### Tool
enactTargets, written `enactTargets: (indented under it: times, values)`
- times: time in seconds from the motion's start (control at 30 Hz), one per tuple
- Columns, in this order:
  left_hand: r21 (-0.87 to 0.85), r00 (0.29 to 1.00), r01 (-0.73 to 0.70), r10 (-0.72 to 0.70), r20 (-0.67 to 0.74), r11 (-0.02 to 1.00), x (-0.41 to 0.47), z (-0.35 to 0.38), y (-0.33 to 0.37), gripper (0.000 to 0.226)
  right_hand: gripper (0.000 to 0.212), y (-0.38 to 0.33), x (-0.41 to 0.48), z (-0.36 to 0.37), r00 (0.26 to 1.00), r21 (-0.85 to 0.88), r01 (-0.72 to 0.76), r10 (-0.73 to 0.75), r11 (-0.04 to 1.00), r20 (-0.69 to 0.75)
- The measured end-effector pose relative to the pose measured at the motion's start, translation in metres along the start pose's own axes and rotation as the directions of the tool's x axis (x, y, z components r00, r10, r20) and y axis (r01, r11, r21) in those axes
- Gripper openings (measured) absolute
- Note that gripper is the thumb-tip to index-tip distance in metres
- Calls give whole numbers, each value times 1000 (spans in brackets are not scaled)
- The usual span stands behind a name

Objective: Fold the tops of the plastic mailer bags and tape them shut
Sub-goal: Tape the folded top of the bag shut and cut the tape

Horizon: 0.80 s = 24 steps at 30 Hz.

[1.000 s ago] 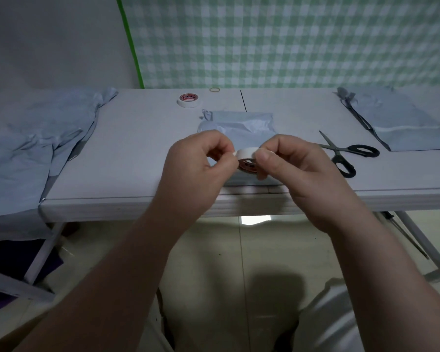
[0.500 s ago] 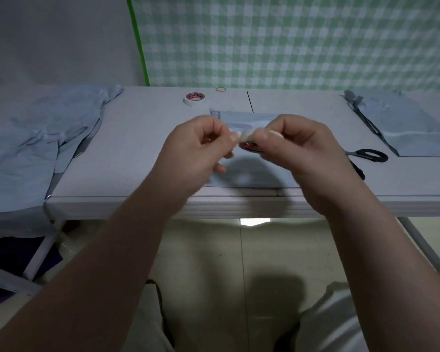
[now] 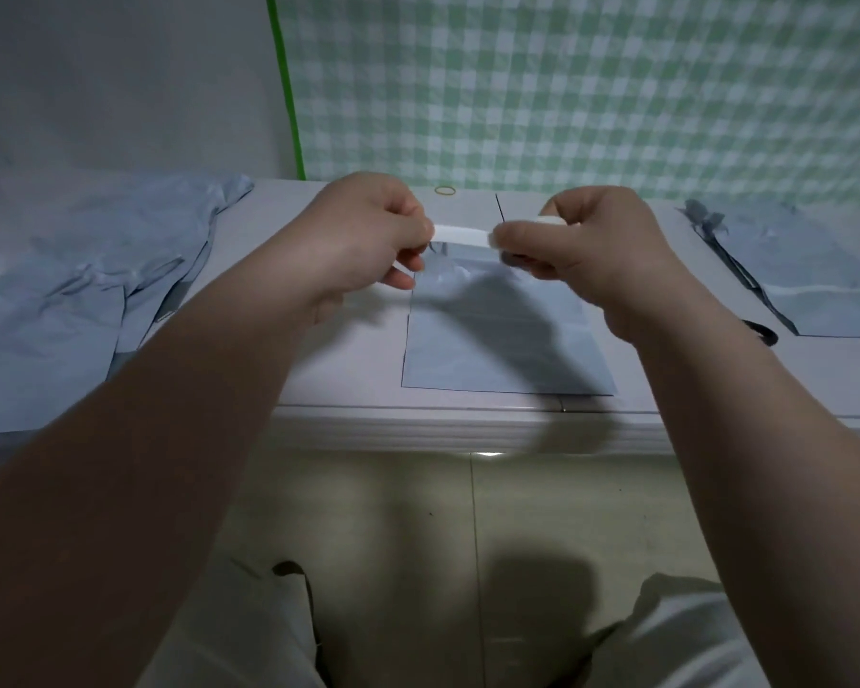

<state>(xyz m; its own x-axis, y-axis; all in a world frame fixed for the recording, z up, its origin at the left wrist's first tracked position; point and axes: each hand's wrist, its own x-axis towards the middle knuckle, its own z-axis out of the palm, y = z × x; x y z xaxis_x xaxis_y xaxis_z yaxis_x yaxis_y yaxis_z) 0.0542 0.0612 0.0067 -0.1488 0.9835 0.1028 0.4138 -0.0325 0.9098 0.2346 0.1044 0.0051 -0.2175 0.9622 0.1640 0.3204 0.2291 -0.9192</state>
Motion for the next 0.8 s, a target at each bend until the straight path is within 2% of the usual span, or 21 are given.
enactTargets:
  times: [0.07, 0.17, 0.27, 0.33, 0.4, 0.5, 0.63, 0.8]
  values:
    - [-136, 994, 102, -98, 41, 985, 3, 3, -7, 22, 34, 8, 4, 2, 999, -9, -35, 34, 999, -28]
    - [-379, 966, 259, -228, 124, 888, 6, 11, -15, 20, 26, 17, 5, 10, 984, 181, -179, 172, 967, 53]
    - [-432, 935, 354, -299, 192, 830, 13, 18, -24, 16, 19, 21, 8, 19, 948, 411, -317, 278, 855, 153]
    - [-407, 914, 403, -338, 224, 820, 17, 21, -31, 13, 17, 27, 10, 27, 935, 485, -353, 314, 800, 162]
    - [-346, 901, 429, -366, 233, 835, 19, 23, -38, 11, 14, 38, 11, 33, 935, 469, -350, 333, 811, 123]
    - [-321, 900, 431, -376, 223, 843, 21, 23, -46, 11, 15, 53, 10, 34, 955, 379, -281, 295, 882, 23]
    - [-246, 914, 400, -362, 186, 883, 26, 24, -50, 15, 32, 58, 8, 35, 978, 317, -192, 207, 929, -12]
    - [-116, 934, 350, -335, 126, 930, 29, 20, -53, 18, 32, 59, 5, 40, 989, 195, -136, 143, 971, -26]
